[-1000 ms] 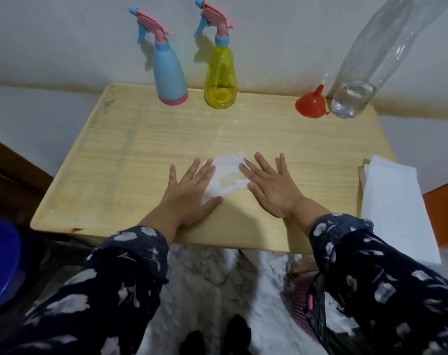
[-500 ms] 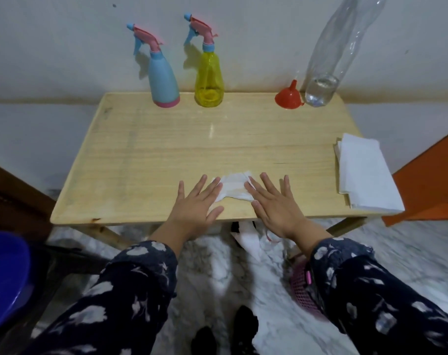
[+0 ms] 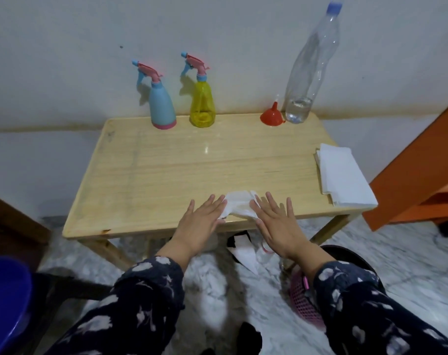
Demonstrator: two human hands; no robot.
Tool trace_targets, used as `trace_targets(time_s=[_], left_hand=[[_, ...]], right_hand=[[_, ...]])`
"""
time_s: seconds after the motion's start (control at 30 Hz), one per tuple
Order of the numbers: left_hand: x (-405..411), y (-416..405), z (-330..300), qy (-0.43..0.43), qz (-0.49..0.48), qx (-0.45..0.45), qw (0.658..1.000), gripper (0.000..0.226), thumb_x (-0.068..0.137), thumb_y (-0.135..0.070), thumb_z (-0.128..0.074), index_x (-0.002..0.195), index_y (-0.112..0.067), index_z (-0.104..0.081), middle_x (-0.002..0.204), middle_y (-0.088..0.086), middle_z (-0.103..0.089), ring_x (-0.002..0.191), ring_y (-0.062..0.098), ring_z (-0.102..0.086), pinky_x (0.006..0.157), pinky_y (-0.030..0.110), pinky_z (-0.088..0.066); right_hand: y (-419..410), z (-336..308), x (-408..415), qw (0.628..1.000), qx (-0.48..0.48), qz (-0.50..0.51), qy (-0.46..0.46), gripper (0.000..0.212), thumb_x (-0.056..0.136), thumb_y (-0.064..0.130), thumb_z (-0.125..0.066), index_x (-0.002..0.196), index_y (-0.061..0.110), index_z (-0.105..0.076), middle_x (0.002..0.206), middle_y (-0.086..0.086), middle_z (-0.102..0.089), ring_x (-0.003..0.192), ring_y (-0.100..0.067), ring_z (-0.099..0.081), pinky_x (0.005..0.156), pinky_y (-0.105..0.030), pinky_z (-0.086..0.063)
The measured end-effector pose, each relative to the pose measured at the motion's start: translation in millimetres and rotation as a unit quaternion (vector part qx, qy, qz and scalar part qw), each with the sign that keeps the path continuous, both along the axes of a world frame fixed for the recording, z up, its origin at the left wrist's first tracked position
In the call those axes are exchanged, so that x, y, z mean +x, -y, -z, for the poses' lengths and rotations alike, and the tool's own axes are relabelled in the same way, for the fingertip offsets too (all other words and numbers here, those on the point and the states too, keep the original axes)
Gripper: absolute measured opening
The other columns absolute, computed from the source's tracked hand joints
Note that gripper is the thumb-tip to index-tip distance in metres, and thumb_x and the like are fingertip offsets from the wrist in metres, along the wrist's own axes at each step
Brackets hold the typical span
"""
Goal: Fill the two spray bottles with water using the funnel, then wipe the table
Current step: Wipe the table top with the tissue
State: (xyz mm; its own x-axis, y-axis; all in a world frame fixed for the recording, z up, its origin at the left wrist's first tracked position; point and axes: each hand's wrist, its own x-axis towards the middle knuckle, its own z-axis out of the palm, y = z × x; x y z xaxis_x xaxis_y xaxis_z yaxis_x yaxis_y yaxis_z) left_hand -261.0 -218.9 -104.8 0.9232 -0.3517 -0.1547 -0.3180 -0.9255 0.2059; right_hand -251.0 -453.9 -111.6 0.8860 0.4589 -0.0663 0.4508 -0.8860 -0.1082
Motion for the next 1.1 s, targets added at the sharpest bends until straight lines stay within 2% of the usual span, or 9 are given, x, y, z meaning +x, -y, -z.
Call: trace_targets(time_s=[0.17, 0.27, 0.37, 0.53, 0.67, 0.83, 0.93, 1.03, 1.1], left_hand=[[36.2, 10.6, -21.3, 0.029, 0.011, -0.002, 1.000, 0.055, 0.105, -0.036, -0.020, 0.155, -0.023, -0.002, 0.161, -0.013, 0.007, 0.149, 0.007, 0.008, 0.121, 0.048, -0.001], [67.6, 20.1, -29.7, 0.034, 0.009, 0.007, 0.999, 0.054, 0.106, -0.035, -0.020, 0.155, -0.022, -0.001, 0.161, -0.013, 0.008, 0.149, 0.007, 0.008, 0.121, 0.048, -0.001], [102.8, 32.1, -30.2, 0.033, 0.003, 0.015, 0.999, 0.054, 0.106, -0.034, -0.022, 0.155, -0.022, -0.002, 0.162, -0.011, 0.007, 0.149, 0.007, 0.007, 0.120, 0.046, 0.000], [171.2, 54.3, -26.4, 0.024, -0.026, 0.027, 0.999, 0.054, 0.106, -0.034, -0.021, 0.155, -0.021, -0.004, 0.163, -0.009, 0.006, 0.149, 0.008, 0.006, 0.120, 0.046, -0.003], [230.5, 72.4, -19.1, -0.002, -0.056, 0.034, 0.998, 0.055, 0.106, -0.035, -0.020, 0.155, -0.020, -0.001, 0.163, -0.009, 0.007, 0.149, 0.009, 0.006, 0.121, 0.047, -0.002], [292.6, 76.7, -13.3, -0.034, -0.106, 0.034, 0.993, 0.054, 0.106, -0.034, -0.019, 0.155, -0.019, -0.001, 0.163, -0.008, 0.007, 0.149, 0.009, 0.008, 0.121, 0.049, -0.001], [316.0, 70.9, -12.2, -0.062, -0.115, 0.051, 0.990, 0.053, 0.106, -0.032, -0.020, 0.155, -0.019, -0.006, 0.163, -0.007, 0.005, 0.149, 0.011, 0.010, 0.119, 0.053, 0.001], [322.9, 68.4, -5.5, -0.069, -0.122, 0.059, 0.988, 0.052, 0.106, -0.031, -0.019, 0.155, -0.020, -0.005, 0.163, -0.007, 0.006, 0.149, 0.012, 0.010, 0.118, 0.056, 0.001], [325.3, 68.5, -2.3, -0.052, -0.126, 0.053, 0.989, 0.054, 0.105, -0.031, -0.018, 0.155, -0.021, -0.001, 0.163, -0.008, 0.008, 0.149, 0.011, 0.009, 0.119, 0.055, 0.000]], right_hand=[[4.5, -23.7, 33.1, 1.000, -0.008, 0.001, 0.025, 0.079, 0.082, 0.053, 0.018, 0.153, 0.023, 0.000, 0.159, 0.010, 0.005, 0.145, -0.016, 0.017, 0.112, -0.051, 0.016], [13.9, -32.5, 63.7, 0.999, -0.004, 0.007, 0.032, 0.076, 0.087, 0.056, 0.014, 0.153, 0.021, -0.002, 0.161, 0.008, 0.003, 0.146, -0.011, 0.013, 0.114, -0.054, 0.011], [25.2, -33.7, 102.6, 0.999, -0.016, 0.006, 0.033, 0.077, 0.084, 0.050, 0.015, 0.153, 0.020, -0.001, 0.161, 0.006, 0.004, 0.147, -0.011, 0.011, 0.115, -0.054, 0.009], [42.7, -30.2, 177.5, 0.999, -0.028, -0.002, 0.046, 0.079, 0.082, 0.049, 0.017, 0.153, 0.020, -0.004, 0.161, 0.006, 0.001, 0.148, -0.015, 0.009, 0.114, -0.053, 0.011], [52.1, -23.2, 242.4, 0.998, -0.040, -0.021, 0.050, 0.084, 0.083, 0.052, 0.022, 0.153, 0.018, -0.008, 0.161, 0.003, -0.002, 0.148, -0.018, 0.009, 0.109, -0.050, 0.020], [50.4, -18.3, 316.1, 0.995, -0.077, -0.041, 0.053, 0.060, 0.098, 0.041, -0.005, 0.152, 0.015, -0.013, 0.161, 0.000, -0.001, 0.148, -0.022, 0.013, 0.110, -0.053, 0.020], [47.4, -10.1, 343.7, 0.989, -0.106, -0.086, 0.061, 0.070, 0.092, 0.043, 0.000, 0.149, 0.010, -0.025, 0.161, -0.002, -0.007, 0.148, -0.025, 0.007, 0.111, -0.057, 0.018], [44.2, 0.1, 356.8, 0.983, -0.127, -0.117, 0.065, 0.074, 0.091, 0.044, -0.002, 0.147, 0.007, -0.031, 0.159, -0.007, -0.020, 0.148, -0.026, -0.004, 0.110, -0.056, 0.021], [43.0, 0.8, 363.4, 0.980, -0.135, -0.129, 0.075, 0.075, 0.090, 0.045, 0.002, 0.149, 0.009, -0.026, 0.159, -0.007, -0.020, 0.149, -0.023, -0.005, 0.109, -0.053, 0.023]])
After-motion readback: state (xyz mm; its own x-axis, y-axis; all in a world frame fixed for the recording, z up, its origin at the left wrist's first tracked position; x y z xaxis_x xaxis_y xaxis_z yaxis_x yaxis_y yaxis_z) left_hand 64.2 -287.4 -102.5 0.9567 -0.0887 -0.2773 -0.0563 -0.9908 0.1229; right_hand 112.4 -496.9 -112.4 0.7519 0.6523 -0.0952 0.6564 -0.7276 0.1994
